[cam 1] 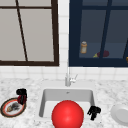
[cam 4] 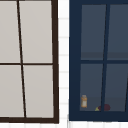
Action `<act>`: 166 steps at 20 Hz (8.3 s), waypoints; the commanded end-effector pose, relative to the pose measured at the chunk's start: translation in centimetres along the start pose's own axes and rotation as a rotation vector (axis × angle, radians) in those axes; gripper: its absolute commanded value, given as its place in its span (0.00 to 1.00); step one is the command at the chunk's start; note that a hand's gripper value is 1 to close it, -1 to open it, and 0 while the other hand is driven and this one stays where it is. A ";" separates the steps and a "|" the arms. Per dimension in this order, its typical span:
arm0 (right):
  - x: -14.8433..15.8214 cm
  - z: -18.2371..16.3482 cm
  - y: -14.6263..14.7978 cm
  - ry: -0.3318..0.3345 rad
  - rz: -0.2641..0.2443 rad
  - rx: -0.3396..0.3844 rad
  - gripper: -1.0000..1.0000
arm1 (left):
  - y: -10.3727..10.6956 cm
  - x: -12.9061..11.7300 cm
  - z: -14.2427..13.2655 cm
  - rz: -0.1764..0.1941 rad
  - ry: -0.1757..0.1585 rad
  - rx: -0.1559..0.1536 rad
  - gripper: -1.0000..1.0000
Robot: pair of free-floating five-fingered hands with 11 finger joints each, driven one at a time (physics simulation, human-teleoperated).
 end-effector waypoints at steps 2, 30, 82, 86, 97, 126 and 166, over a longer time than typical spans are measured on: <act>0.0 0.0 0.0 0.000 0.000 0.000 0.50 | 0.2 0.3 -3.5 -0.013 0.011 -0.002 1.00; 0.0 0.0 0.0 0.000 0.000 0.000 0.50 | -1.6 0.4 -25.3 -0.009 0.029 -0.026 1.00; 0.0 0.0 0.0 0.000 0.000 0.000 0.50 | -21.9 -27.4 -44.6 -0.021 0.054 0.006 1.00; 0.0 0.0 0.0 0.000 0.000 0.000 0.50 | -22.7 -25.4 -44.3 -0.043 0.027 0.011 1.00; 0.0 0.0 0.0 0.000 0.000 0.000 0.50 | -14.8 -21.5 -44.1 -0.148 0.059 -0.162 0.00; 0.0 0.0 0.0 0.000 0.000 0.000 0.50 | -10.8 -19.1 -34.3 -0.120 -0.093 0.051 0.00; 0.0 0.0 0.0 0.000 0.000 0.000 0.50 | -8.7 -9.7 -21.6 -0.141 -0.183 0.145 0.00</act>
